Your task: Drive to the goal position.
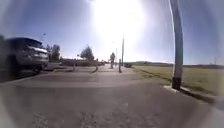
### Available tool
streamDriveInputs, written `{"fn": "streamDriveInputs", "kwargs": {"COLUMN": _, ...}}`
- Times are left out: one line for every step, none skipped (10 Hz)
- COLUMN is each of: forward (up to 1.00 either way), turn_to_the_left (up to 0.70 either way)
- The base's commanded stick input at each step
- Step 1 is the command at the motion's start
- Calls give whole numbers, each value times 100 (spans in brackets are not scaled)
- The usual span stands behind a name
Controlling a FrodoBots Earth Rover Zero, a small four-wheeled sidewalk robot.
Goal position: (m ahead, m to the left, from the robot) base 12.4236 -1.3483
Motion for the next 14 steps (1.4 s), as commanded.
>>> {"fn": "streamDriveInputs", "kwargs": {"forward": 100, "turn_to_the_left": 0}}
{"fn": "streamDriveInputs", "kwargs": {"forward": 100, "turn_to_the_left": 0}}
{"fn": "streamDriveInputs", "kwargs": {"forward": 100, "turn_to_the_left": 0}}
{"fn": "streamDriveInputs", "kwargs": {"forward": 100, "turn_to_the_left": 0}}
{"fn": "streamDriveInputs", "kwargs": {"forward": 100, "turn_to_the_left": 0}}
{"fn": "streamDriveInputs", "kwargs": {"forward": 100, "turn_to_the_left": 0}}
{"fn": "streamDriveInputs", "kwargs": {"forward": 100, "turn_to_the_left": 0}}
{"fn": "streamDriveInputs", "kwargs": {"forward": 100, "turn_to_the_left": 0}}
{"fn": "streamDriveInputs", "kwargs": {"forward": 100, "turn_to_the_left": 0}}
{"fn": "streamDriveInputs", "kwargs": {"forward": 100, "turn_to_the_left": 0}}
{"fn": "streamDriveInputs", "kwargs": {"forward": 100, "turn_to_the_left": 0}}
{"fn": "streamDriveInputs", "kwargs": {"forward": 100, "turn_to_the_left": 0}}
{"fn": "streamDriveInputs", "kwargs": {"forward": 100, "turn_to_the_left": 0}}
{"fn": "streamDriveInputs", "kwargs": {"forward": 100, "turn_to_the_left": 0}}
